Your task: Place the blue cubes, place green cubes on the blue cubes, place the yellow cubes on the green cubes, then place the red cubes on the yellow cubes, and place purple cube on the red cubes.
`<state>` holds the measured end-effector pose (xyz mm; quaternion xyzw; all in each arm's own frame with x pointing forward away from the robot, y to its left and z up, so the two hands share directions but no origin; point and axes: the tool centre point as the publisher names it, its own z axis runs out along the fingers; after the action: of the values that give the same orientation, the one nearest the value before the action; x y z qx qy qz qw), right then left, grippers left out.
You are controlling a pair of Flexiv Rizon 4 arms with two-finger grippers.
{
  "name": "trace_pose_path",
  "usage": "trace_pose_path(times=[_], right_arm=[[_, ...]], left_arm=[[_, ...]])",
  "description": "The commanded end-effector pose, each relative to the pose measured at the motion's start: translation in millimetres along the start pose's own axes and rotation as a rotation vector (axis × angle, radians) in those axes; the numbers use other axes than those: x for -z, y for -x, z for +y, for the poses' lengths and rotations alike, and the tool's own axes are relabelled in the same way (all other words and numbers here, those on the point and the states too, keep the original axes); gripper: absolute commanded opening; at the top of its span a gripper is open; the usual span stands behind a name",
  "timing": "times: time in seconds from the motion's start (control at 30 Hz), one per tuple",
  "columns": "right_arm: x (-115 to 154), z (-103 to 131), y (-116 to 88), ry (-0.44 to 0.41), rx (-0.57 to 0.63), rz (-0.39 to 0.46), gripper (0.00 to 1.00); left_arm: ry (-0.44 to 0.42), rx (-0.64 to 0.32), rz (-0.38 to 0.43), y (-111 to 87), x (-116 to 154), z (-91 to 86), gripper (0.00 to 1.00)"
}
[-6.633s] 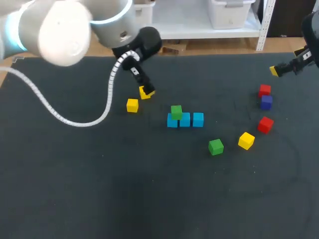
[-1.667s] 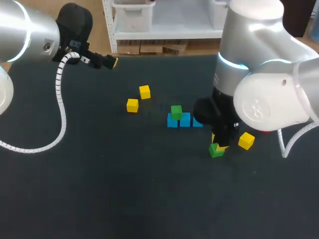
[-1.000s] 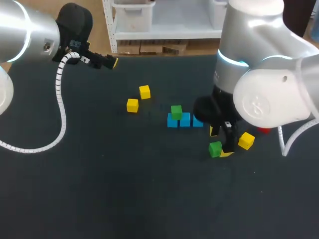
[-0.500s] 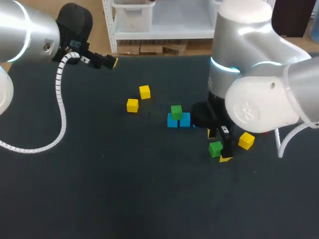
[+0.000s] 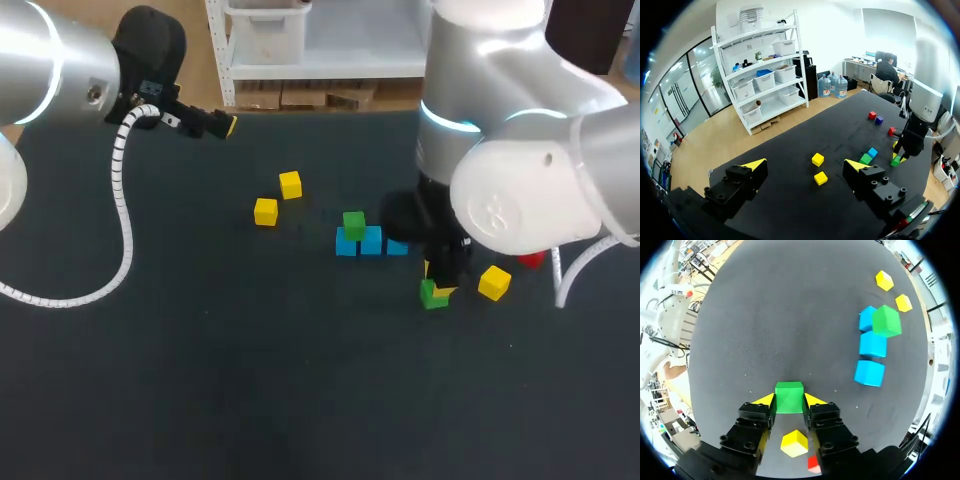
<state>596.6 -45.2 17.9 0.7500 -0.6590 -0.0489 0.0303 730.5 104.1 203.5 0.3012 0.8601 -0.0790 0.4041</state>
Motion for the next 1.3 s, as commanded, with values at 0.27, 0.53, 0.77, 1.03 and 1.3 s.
trace_pose_path(times=[0.27,0.53,0.77,1.03,1.3], right_arm=[[13.5,2.5,1.3,-0.019,-0.009,-0.002,0.0],[40.1,-22.5,-0.6,-0.083,-0.097,0.015,0.0],[70.8,-47.1,11.8,-0.125,-0.134,0.029,0.0],[70.4,-64.3,23.1,-0.147,-0.226,0.09,0.0],[60.7,-76.0,30.5,-0.173,-0.293,0.056,0.0]], left_arm=[[-0.002,-0.001,-0.001,-0.2,-0.1,0.7,1.0],[-0.002,-0.001,-0.001,-0.2,-0.1,0.7,1.0],[-0.002,-0.001,-0.001,-0.2,-0.1,0.7,1.0],[-0.002,-0.001,-0.001,-0.2,-0.1,0.7,1.0],[-0.002,-0.001,-0.001,-0.2,-0.1,0.7,1.0]])
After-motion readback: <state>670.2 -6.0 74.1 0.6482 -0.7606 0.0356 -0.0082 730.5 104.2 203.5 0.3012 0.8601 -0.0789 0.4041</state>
